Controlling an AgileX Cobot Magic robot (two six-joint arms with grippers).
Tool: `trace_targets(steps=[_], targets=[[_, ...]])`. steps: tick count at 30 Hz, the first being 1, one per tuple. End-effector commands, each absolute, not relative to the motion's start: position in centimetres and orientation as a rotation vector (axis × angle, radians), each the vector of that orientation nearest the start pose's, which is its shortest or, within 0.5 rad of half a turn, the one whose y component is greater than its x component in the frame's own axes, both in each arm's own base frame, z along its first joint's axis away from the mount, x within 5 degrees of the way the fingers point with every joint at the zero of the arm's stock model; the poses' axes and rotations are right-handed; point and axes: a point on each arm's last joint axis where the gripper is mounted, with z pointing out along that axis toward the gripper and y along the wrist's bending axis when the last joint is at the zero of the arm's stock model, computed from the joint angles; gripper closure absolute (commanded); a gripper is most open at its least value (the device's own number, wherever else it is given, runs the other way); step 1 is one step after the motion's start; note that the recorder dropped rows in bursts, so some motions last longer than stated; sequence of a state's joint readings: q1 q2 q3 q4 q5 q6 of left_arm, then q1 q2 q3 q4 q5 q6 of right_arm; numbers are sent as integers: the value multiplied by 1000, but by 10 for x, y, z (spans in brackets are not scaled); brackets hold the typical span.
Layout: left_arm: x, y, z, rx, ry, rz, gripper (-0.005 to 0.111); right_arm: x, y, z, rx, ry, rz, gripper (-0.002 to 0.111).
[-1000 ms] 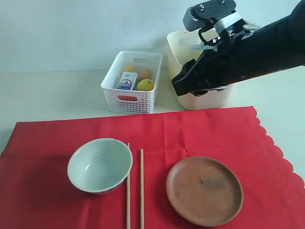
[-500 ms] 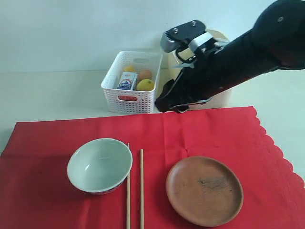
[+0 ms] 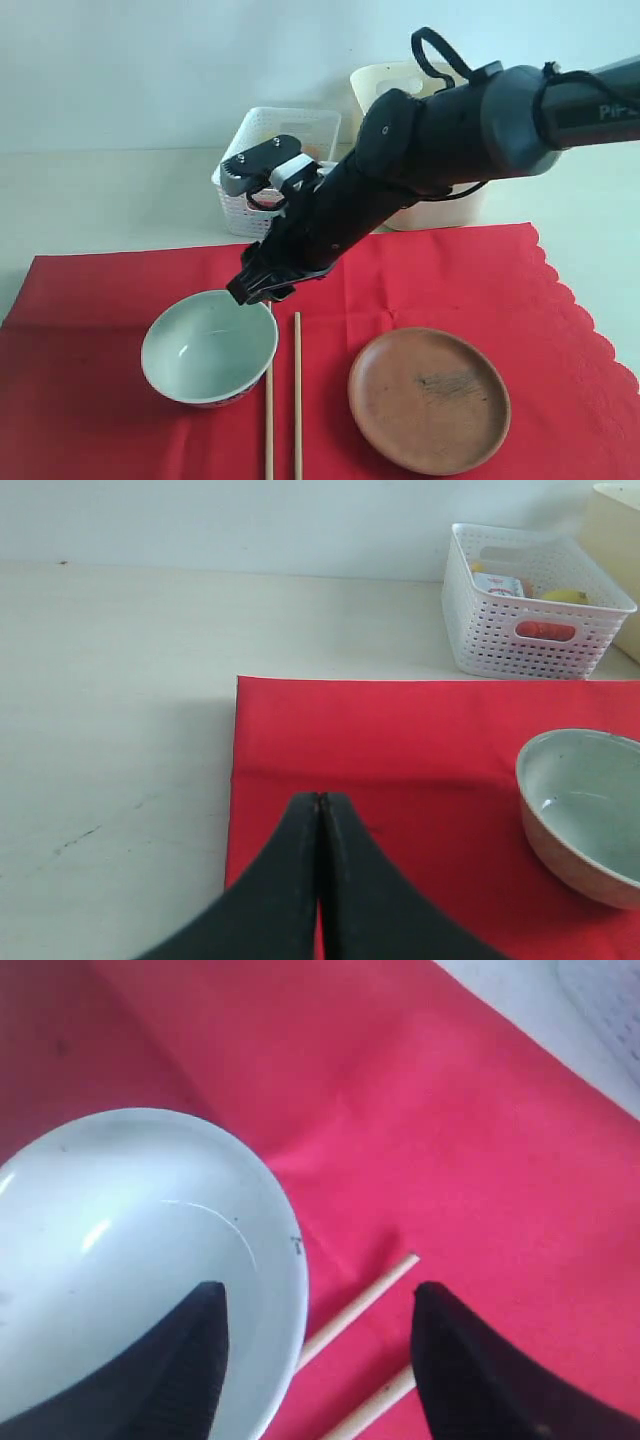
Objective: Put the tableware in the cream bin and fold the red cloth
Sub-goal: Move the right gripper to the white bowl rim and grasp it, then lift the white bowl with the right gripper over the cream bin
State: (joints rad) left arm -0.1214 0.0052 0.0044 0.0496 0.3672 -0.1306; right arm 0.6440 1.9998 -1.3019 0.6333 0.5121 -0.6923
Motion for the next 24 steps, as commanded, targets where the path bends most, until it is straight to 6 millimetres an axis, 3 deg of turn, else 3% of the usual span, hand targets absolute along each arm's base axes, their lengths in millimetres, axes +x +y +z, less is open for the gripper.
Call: trace_targets(steps=[1,11,13,17,18,22,24], targets=[[53,-5,181,21,1842,-143,107,321,272,150,-1073,2442,533,54],[53,-5,181,21,1842,-143,107,319,285,129,-1173,2502,566,55],[53,-5,181,21,1842,-143,107,319,288,127,-1192,2493,565,64],[53,-5,181,21,1842,-143,107,323,290,132,-1196,2466,565,103],[53,-5,181,21,1842,-143,107,324,291,133,-1194,2460,565,108],[53,-5,181,21,1842,-143,107,324,294,143,-1143,2445,608,108],[53,-5,181,21,1842,-143,107,323,293,162,-1122,2407,632,108]])
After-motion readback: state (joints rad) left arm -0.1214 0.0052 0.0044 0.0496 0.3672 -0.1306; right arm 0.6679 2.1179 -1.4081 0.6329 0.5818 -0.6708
